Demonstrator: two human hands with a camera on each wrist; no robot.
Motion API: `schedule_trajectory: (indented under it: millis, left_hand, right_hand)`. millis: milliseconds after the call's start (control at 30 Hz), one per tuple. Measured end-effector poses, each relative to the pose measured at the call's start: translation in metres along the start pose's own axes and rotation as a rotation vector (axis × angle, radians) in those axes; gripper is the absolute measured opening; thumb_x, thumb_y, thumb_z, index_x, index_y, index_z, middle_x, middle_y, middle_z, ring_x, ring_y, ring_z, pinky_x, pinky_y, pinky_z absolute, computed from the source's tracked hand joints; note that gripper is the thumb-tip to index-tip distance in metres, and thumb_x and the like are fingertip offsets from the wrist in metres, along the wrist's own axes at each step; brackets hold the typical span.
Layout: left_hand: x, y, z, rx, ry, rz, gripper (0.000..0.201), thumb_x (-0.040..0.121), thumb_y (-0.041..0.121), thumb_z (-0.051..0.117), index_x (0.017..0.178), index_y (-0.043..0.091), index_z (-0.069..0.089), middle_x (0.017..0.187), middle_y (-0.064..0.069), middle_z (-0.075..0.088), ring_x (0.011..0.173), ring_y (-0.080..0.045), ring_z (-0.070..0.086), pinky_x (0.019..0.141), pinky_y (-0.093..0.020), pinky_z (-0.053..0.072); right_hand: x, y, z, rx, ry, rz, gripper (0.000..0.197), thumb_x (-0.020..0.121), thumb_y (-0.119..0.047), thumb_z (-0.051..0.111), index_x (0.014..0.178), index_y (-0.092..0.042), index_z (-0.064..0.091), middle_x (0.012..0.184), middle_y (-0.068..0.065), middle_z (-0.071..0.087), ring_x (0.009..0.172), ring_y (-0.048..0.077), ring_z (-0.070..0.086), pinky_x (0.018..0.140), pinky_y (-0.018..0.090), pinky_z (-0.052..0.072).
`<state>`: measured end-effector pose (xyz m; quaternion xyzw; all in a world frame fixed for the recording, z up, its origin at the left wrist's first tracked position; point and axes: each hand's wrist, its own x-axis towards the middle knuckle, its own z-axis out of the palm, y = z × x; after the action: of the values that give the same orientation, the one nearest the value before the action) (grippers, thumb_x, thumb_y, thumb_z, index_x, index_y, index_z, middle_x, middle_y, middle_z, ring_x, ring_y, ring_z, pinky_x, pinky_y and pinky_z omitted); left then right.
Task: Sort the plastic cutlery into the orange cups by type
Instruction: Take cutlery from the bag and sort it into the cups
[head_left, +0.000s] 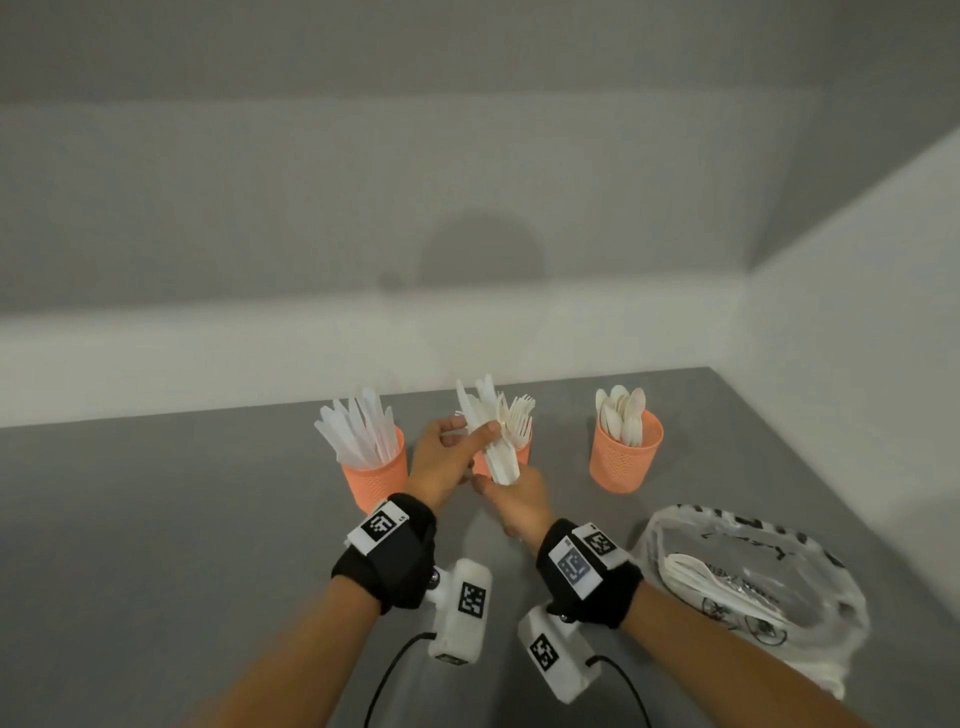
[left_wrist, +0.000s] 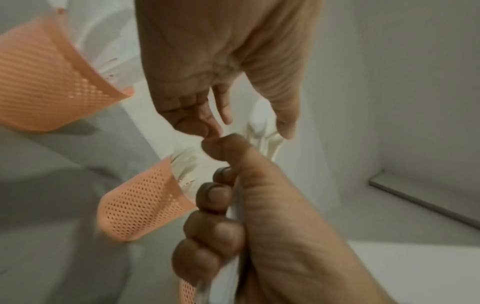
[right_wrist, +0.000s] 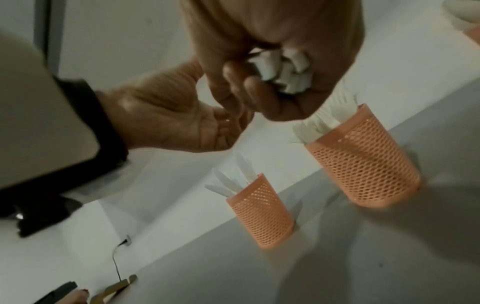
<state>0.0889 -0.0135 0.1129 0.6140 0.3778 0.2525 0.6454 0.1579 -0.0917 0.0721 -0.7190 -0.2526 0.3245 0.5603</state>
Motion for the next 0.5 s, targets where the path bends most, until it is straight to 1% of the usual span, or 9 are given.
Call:
schedule_trajectory:
  millis: [67, 133, 167, 200, 233, 267, 367, 433, 500]
  left_hand:
    - [-0.001, -0.001, 0.008, 0.018, 0.077, 0.051, 0.040, 0.078, 0.025, 0.073, 0.107, 0.008, 0.051, 0.094, -0.010, 0.058, 0.069, -0.016, 0.058, 0.059, -0.026, 0.050]
    - [-0.001, -0.002, 0.014, 0.011, 0.071, 0.074, 0.020, 0.080, 0.017, 0.071, 0.089, 0.008, 0.055, 0.079, -0.009, 0.060, 0.056, -0.010, 0.057, 0.052, -0.020, 0.050]
    - [0.000, -0.003, 0.016, 0.007, 0.062, 0.076, 0.013, 0.082, 0.013, 0.068, 0.082, 0.009, 0.056, 0.073, -0.008, 0.060, 0.050, -0.006, 0.057, 0.050, -0.018, 0.050]
    - [0.001, -0.003, 0.018, 0.001, 0.053, 0.066, 0.011, 0.084, 0.011, 0.066, 0.079, 0.009, 0.056, 0.070, -0.007, 0.061, 0.047, -0.003, 0.056, 0.049, -0.016, 0.049]
    - [0.002, -0.003, 0.020, -0.010, 0.046, 0.051, 0.010, 0.085, 0.009, 0.064, 0.079, 0.009, 0.057, 0.069, -0.006, 0.061, 0.046, -0.002, 0.056, 0.048, -0.015, 0.049]
    - [0.002, -0.002, 0.021, -0.025, 0.043, 0.035, 0.009, 0.085, 0.009, 0.064, 0.080, 0.009, 0.056, 0.069, -0.006, 0.061, 0.046, -0.002, 0.057, 0.046, -0.015, 0.050]
    - [0.005, -0.002, 0.027, -0.026, 0.032, -0.001, 0.010, 0.085, 0.010, 0.063, 0.088, 0.008, 0.054, 0.070, -0.006, 0.061, 0.040, -0.001, 0.057, 0.043, -0.015, 0.049]
    - [0.007, -0.001, 0.032, 0.003, 0.041, 0.001, 0.009, 0.087, 0.006, 0.058, 0.095, 0.002, 0.055, 0.067, -0.007, 0.060, 0.037, -0.001, 0.055, 0.042, -0.015, 0.049]
    - [0.010, -0.001, 0.036, 0.017, 0.058, -0.001, 0.012, 0.088, 0.003, 0.053, 0.099, -0.001, 0.056, 0.065, -0.008, 0.058, 0.039, -0.003, 0.055, 0.043, -0.016, 0.049]
  right_hand:
    - [0.008, 0.007, -0.004, -0.048, 0.067, -0.021, 0.034, 0.080, -0.018, 0.068, 0.113, -0.020, 0.058, 0.075, -0.009, 0.061, 0.069, 0.015, 0.060, 0.051, 0.019, 0.044]
    - [0.013, 0.011, -0.008, -0.079, 0.061, -0.066, 0.042, 0.080, -0.021, 0.070, 0.119, -0.015, 0.058, 0.086, -0.004, 0.065, 0.085, 0.021, 0.065, 0.067, 0.029, 0.051]
    - [0.015, 0.012, -0.011, -0.095, 0.043, -0.088, 0.043, 0.080, -0.021, 0.070, 0.120, -0.015, 0.057, 0.090, -0.002, 0.065, 0.087, 0.021, 0.065, 0.069, 0.030, 0.051]
    - [0.016, 0.012, -0.014, -0.108, 0.025, -0.107, 0.041, 0.081, -0.022, 0.070, 0.120, -0.016, 0.058, 0.091, -0.001, 0.065, 0.084, 0.021, 0.064, 0.067, 0.029, 0.050]
    - [0.017, 0.012, -0.017, -0.116, 0.006, -0.120, 0.039, 0.081, -0.022, 0.070, 0.118, -0.016, 0.058, 0.092, 0.000, 0.065, 0.081, 0.020, 0.063, 0.063, 0.028, 0.048]
    - [0.018, 0.013, -0.020, -0.112, -0.009, -0.135, 0.038, 0.081, -0.021, 0.070, 0.117, -0.015, 0.059, 0.092, 0.000, 0.065, 0.082, 0.020, 0.063, 0.064, 0.027, 0.048]
    - [0.021, 0.016, -0.029, -0.110, -0.022, -0.149, 0.041, 0.077, -0.016, 0.073, 0.116, -0.012, 0.061, 0.095, 0.000, 0.066, 0.094, 0.021, 0.065, 0.081, 0.029, 0.050]
    - [0.022, 0.015, -0.035, -0.095, -0.055, -0.149, 0.037, 0.077, -0.012, 0.073, 0.112, -0.014, 0.063, 0.095, -0.001, 0.066, 0.094, 0.019, 0.063, 0.083, 0.028, 0.048]
    - [0.021, 0.014, -0.041, -0.059, -0.102, -0.158, 0.029, 0.078, -0.011, 0.071, 0.104, -0.021, 0.063, 0.091, -0.003, 0.066, 0.093, 0.018, 0.063, 0.084, 0.028, 0.048]
